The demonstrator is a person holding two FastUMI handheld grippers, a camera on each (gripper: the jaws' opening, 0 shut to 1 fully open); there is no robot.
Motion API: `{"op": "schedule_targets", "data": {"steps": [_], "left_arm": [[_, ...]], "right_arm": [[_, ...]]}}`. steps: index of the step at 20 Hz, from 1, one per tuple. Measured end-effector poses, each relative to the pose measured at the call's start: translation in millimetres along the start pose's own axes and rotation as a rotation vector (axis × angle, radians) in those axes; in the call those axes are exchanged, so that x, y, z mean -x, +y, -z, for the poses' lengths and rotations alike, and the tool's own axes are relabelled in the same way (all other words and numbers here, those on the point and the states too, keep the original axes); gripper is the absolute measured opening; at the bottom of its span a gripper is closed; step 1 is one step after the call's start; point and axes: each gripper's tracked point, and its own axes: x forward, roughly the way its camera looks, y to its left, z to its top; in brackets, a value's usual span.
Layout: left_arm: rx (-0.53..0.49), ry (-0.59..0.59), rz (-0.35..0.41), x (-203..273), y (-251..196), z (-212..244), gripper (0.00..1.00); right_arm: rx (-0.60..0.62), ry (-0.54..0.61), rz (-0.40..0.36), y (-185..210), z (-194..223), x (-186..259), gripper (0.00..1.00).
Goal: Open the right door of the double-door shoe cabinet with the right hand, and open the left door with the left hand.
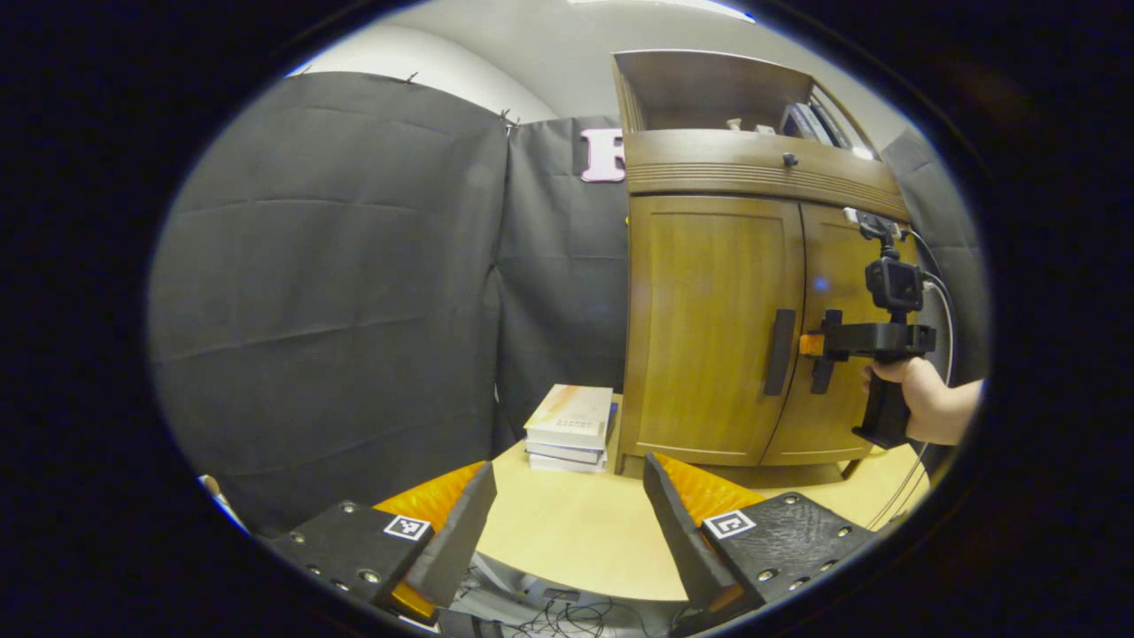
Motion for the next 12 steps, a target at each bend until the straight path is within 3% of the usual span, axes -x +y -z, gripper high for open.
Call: {"op": "schedule_targets", "data": {"steps": [5, 8, 12], "left_arm": [[0.02, 0.008, -0.006, 0.3, 1.6, 4.1, 0.96], [0.016, 0.001, -0.002, 1.3, 1.4, 1.7, 0.96], [0.016, -0.002, 0.016, 7.1, 2.6, 3.5, 0.96]], "right_arm": [[0.001, 0.022, 0.027, 0.6, 3.6, -6.7, 0.37], [-0.022, 0.035, 0.035, 0.0, 4.6, -6.7, 0.31], [-0.02, 0.04, -0.013, 0.4, 4.2, -4.2, 0.19]]}}
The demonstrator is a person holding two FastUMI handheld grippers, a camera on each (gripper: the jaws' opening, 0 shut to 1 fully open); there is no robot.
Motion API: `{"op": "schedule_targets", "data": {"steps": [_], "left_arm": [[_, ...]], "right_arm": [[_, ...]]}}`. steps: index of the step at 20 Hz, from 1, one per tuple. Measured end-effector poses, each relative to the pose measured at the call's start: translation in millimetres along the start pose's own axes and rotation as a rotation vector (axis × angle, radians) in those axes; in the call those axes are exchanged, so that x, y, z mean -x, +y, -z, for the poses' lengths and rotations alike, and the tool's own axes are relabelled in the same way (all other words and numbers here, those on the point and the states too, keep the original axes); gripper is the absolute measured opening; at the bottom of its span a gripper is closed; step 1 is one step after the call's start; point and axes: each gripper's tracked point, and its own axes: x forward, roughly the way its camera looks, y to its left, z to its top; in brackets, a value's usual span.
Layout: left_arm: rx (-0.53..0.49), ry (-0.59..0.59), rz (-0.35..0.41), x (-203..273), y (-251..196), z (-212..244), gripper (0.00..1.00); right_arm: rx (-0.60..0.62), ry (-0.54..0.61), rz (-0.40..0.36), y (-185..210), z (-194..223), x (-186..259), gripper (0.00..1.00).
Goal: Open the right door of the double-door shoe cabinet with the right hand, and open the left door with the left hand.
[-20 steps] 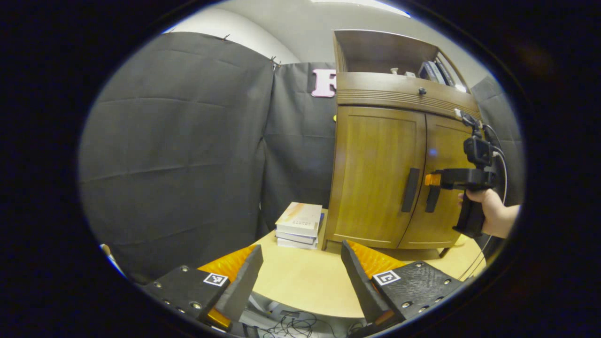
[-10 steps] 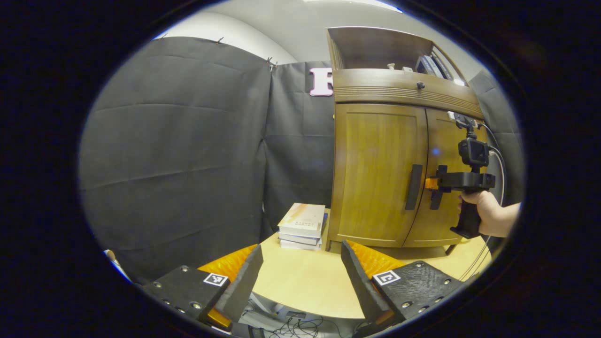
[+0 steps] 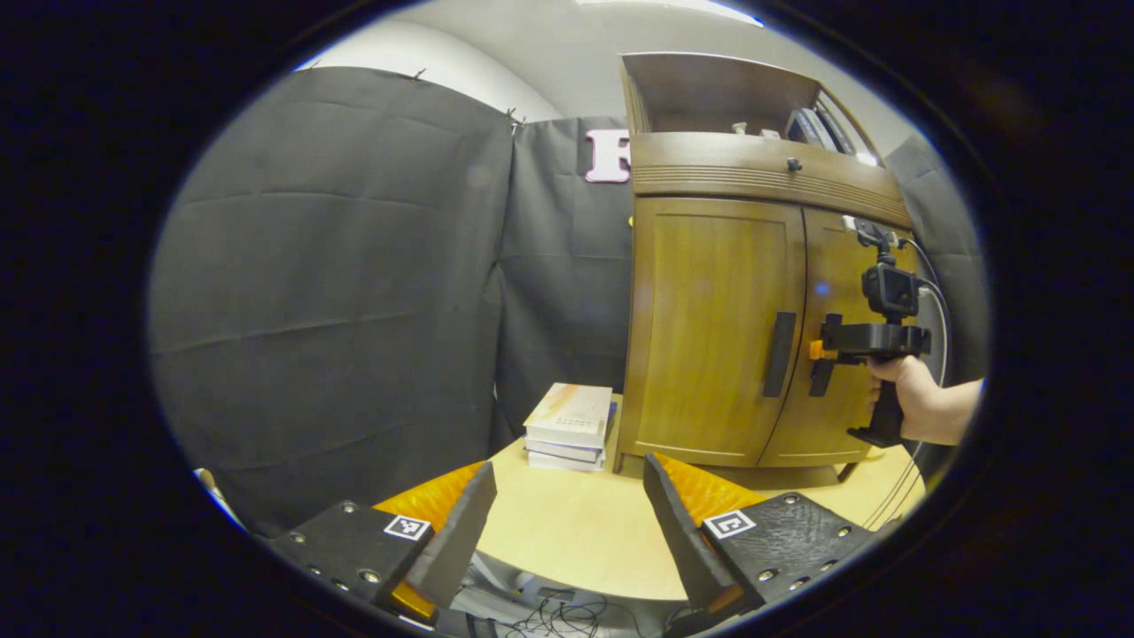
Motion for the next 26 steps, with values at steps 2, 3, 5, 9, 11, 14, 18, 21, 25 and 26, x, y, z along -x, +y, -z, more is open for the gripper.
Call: {"op": "schedule_targets", "data": {"steps": [2, 3, 5, 9, 11, 14, 18, 21, 25, 26], "left_arm": [[0.0, -0.002, 0.013, 3, 0, 2, 0.96], [0.0, -0.002, 0.019, 6, -1, 3, 0.96], [-0.003, -0.005, 0.031, 11, -1, 3, 0.96], [0.001, -0.012, 0.061, 22, -4, 5, 0.96], [0.013, -0.005, 0.079, 26, -5, 11, 0.96], [0.014, -0.012, 0.114, 36, -12, 10, 0.96], [-0.009, -0.031, 0.181, 47, -22, 4, 0.96], [-0.022, -0.042, 0.241, 53, -32, 0, 0.96], [-0.026, -0.049, 0.285, 57, -45, -2, 0.96], [-0.023, -0.052, 0.289, 57, -48, -3, 0.96]], "right_arm": [[0.013, 0.002, -0.003, 0, 1, 1, 0.19], [0.014, 0.007, 0.0, 0, 1, 3, 0.19], [0.013, 0.01, 0.002, 0, 4, 11, 0.19], [0.021, 0.003, -0.029, 0, 10, 29, 0.19], [0.025, -0.001, -0.043, -2, 11, 42, 0.22], [0.036, -0.012, -0.052, -7, 17, 62, 0.22], [0.029, -0.022, -0.048, -19, 22, 91, 0.24], [0.023, -0.029, -0.041, -29, 23, 111, 0.24], [0.001, -0.034, -0.058, -53, 14, 146, 0.24], [-0.005, -0.035, -0.066, -63, 8, 157, 0.24]]}}
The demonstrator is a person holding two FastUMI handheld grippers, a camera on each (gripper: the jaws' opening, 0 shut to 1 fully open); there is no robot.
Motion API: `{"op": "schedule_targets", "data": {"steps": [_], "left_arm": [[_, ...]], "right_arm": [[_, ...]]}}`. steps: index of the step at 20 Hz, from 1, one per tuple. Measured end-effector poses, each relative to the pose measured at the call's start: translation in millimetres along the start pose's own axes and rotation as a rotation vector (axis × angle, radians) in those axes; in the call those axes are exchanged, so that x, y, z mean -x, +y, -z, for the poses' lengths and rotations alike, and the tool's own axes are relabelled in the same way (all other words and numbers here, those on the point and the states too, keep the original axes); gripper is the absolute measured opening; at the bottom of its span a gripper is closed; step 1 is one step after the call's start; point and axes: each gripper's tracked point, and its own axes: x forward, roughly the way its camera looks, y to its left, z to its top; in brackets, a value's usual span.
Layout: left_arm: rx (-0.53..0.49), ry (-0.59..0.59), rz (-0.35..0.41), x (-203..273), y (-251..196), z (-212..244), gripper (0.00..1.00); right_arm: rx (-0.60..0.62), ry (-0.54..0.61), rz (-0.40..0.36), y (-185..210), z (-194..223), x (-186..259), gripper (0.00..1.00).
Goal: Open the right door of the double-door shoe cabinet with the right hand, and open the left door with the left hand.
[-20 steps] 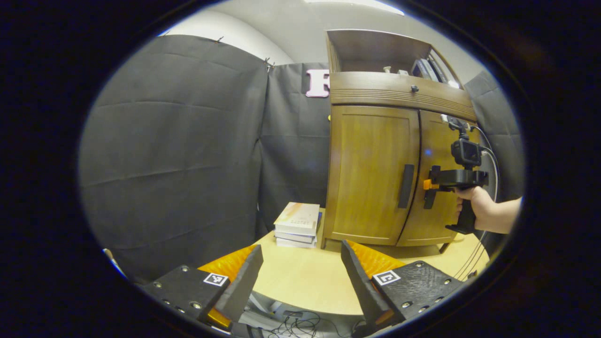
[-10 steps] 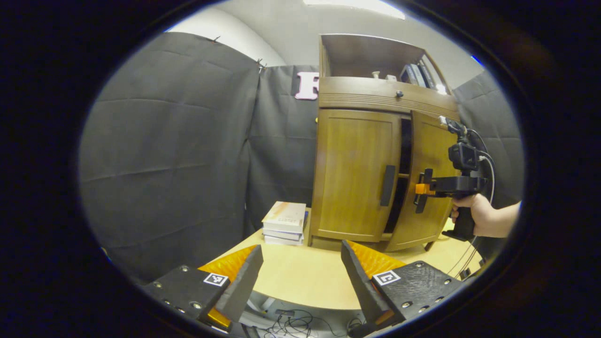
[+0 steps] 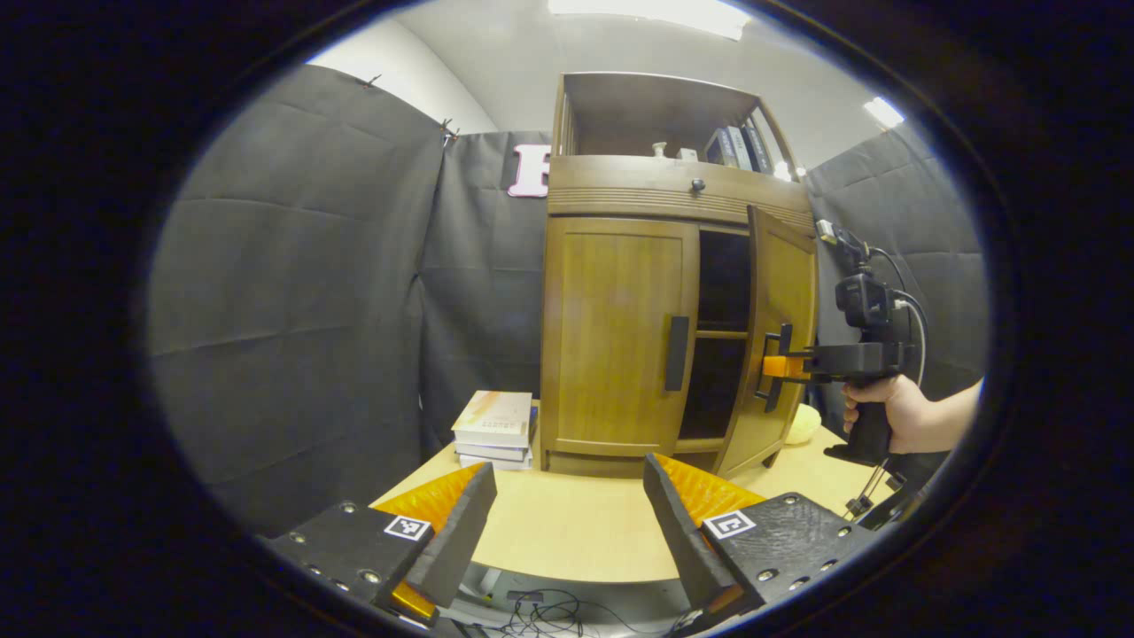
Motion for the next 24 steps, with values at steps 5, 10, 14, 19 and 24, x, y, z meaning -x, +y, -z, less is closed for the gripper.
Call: {"op": "schedule_targets", "data": {"steps": [5, 10, 14, 19, 24], "left_arm": [[0.018, -0.006, 0.0, -11, -16, -7, 0.96], [0.013, -0.023, -0.034, -8, -49, -23, 0.96], [-0.021, -0.02, -0.063, 4, -70, -19, 0.96], [0.011, -0.012, -0.073, 27, -111, -8, 0.95], [0.039, -0.003, -0.064, 46, -148, 16, 0.96]], "right_arm": [[0.004, 0.011, -0.048, -23, -3, 34, 0.25], [0.003, 0.032, -0.101, -38, 5, 53, 0.24], [0.018, 0.039, -0.151, -53, 7, 67, 0.24], [0.022, 0.031, -0.192, -78, 11, 84, 0.24], [0.022, 0.003, -0.207, -113, 13, 101, 0.24]]}}
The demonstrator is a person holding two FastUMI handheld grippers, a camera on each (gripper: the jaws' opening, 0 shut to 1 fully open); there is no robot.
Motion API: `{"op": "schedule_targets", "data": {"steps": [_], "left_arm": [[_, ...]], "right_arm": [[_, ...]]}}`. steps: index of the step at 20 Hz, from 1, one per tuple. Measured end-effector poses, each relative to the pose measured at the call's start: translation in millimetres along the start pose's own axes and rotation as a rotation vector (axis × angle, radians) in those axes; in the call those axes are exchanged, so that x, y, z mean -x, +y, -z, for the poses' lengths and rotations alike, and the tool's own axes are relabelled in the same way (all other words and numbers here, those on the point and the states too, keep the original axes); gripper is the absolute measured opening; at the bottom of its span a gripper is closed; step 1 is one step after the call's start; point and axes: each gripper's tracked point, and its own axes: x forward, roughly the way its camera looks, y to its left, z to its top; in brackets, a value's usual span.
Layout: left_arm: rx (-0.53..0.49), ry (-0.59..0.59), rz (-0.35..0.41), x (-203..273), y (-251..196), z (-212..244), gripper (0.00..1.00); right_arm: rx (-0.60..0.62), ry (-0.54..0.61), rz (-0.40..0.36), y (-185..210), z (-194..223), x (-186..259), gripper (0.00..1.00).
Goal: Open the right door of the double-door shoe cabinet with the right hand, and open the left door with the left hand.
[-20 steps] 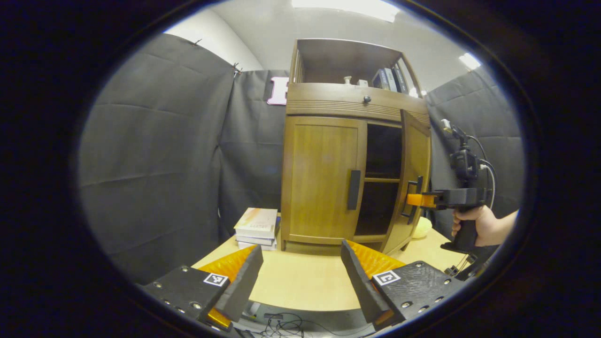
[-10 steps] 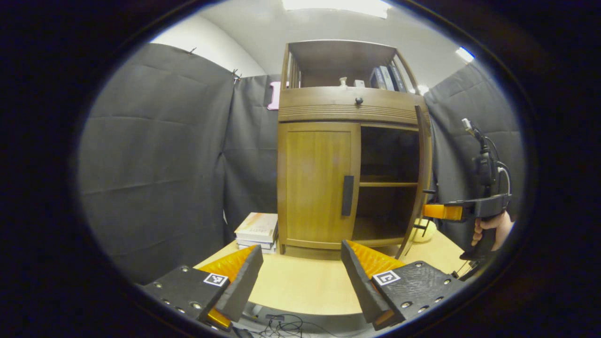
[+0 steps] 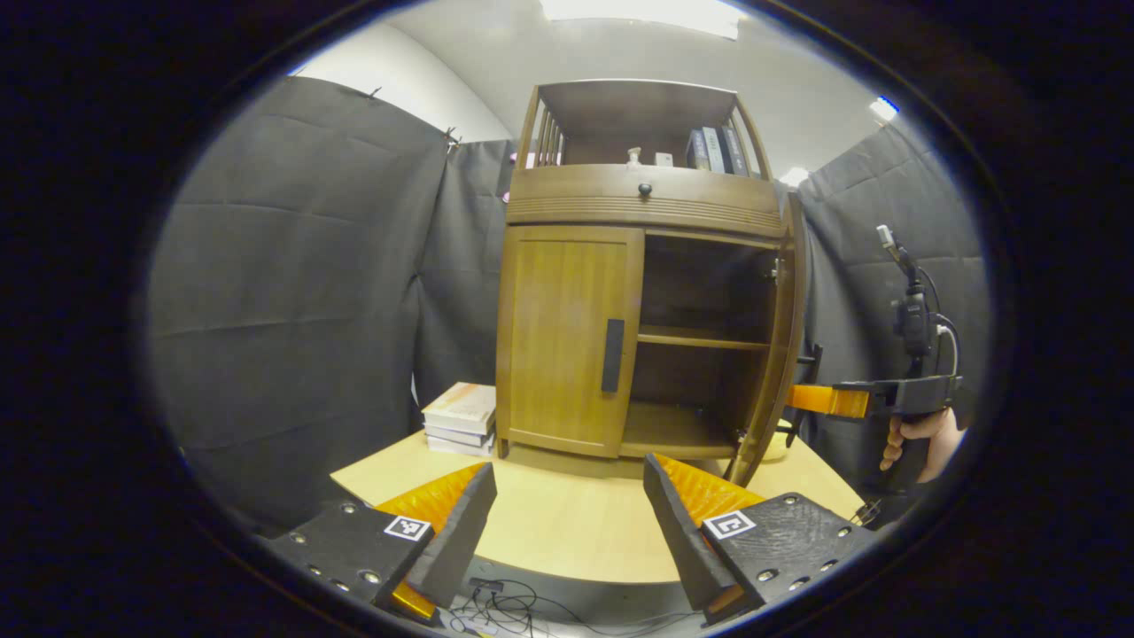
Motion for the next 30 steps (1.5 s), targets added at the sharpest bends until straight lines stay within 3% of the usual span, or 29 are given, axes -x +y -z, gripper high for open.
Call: {"op": "schedule_targets", "data": {"steps": [5, 11, 12, 14, 30], "left_arm": [[-0.017, 0.01, 0.024, 5, -26, 5, 0.96], [-0.054, -0.004, 0.064, 7, -55, -6, 0.96], [-0.059, -0.004, 0.071, 7, -60, -6, 0.96], [-0.066, -0.002, 0.097, 6, -69, -5, 0.96], [-0.069, 0.008, 0.127, -12, -80, -2, 0.96]], "right_arm": [[-0.044, -0.015, 0.013, -34, -3, 15, 0.27], [-0.096, -0.024, 0.074, -83, -3, 30, 0.17], [-0.097, -0.028, 0.08, -92, -4, 33, 0.21], [-0.096, -0.03, 0.08, -100, -5, 35, 0.21], [-0.06, -0.104, 0.102, -97, -24, 87, 0.21]]}}
